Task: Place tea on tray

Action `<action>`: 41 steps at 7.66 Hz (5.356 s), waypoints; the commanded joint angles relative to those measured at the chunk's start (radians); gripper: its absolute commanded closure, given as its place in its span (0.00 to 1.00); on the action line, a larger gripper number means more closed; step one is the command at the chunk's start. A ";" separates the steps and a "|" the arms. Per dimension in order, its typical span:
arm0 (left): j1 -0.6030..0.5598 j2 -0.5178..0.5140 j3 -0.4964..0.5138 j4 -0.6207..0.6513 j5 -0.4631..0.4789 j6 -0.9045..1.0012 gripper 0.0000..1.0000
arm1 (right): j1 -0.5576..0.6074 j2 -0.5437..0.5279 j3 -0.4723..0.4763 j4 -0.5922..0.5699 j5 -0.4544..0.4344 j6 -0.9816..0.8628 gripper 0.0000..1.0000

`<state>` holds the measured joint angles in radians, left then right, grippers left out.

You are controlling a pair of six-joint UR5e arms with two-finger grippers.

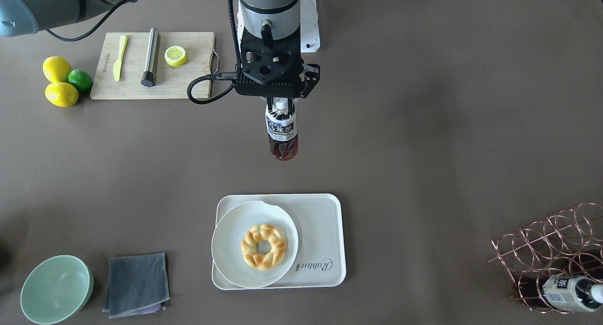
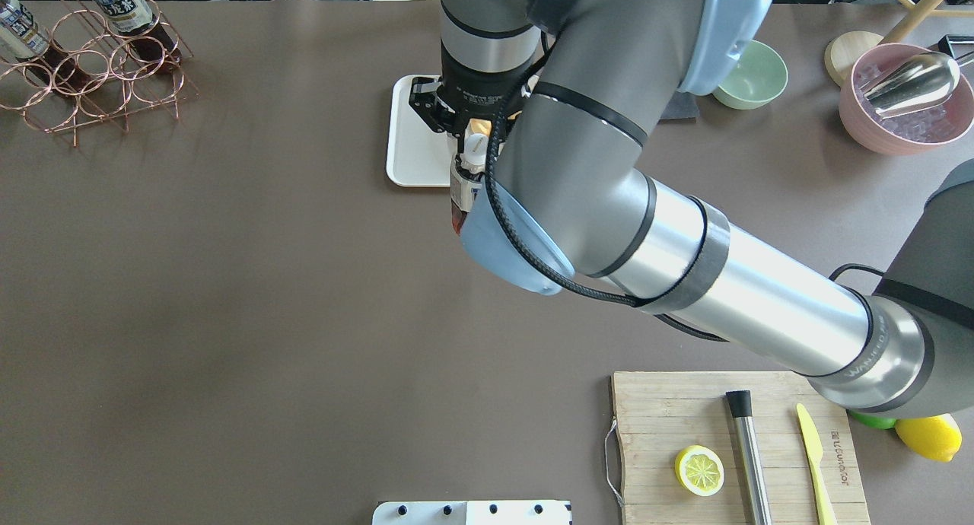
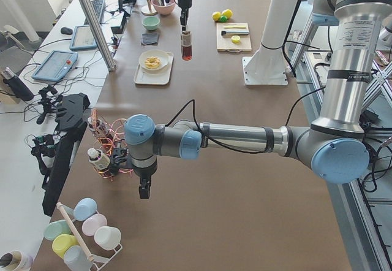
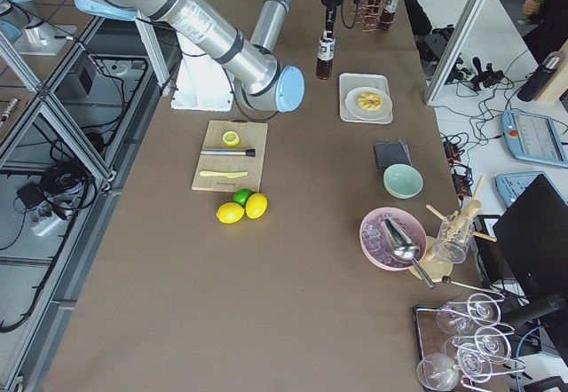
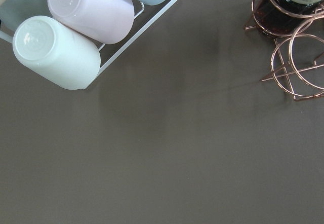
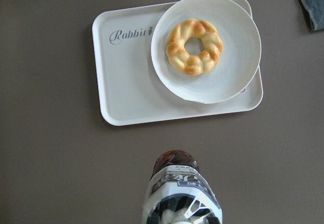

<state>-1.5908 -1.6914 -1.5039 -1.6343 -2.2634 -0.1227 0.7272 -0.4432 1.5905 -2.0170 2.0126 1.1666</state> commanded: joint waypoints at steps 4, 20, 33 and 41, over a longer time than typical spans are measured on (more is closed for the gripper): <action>0.000 -0.017 0.027 0.001 -0.002 -0.008 0.02 | 0.055 0.182 -0.482 0.307 0.032 -0.005 1.00; 0.002 -0.019 0.047 -0.002 -0.002 -0.009 0.02 | 0.032 0.268 -0.799 0.557 -0.057 -0.016 0.00; -0.003 0.044 0.024 -0.002 -0.005 -0.009 0.02 | 0.283 -0.430 0.431 -0.623 0.014 -0.741 0.00; 0.012 0.027 0.011 -0.009 -0.018 -0.005 0.02 | 0.720 -1.002 0.084 0.250 0.211 -1.224 0.00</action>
<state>-1.5826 -1.6629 -1.4888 -1.6416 -2.2797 -0.1296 1.3675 -1.3971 1.7615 -1.8622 2.1444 0.0510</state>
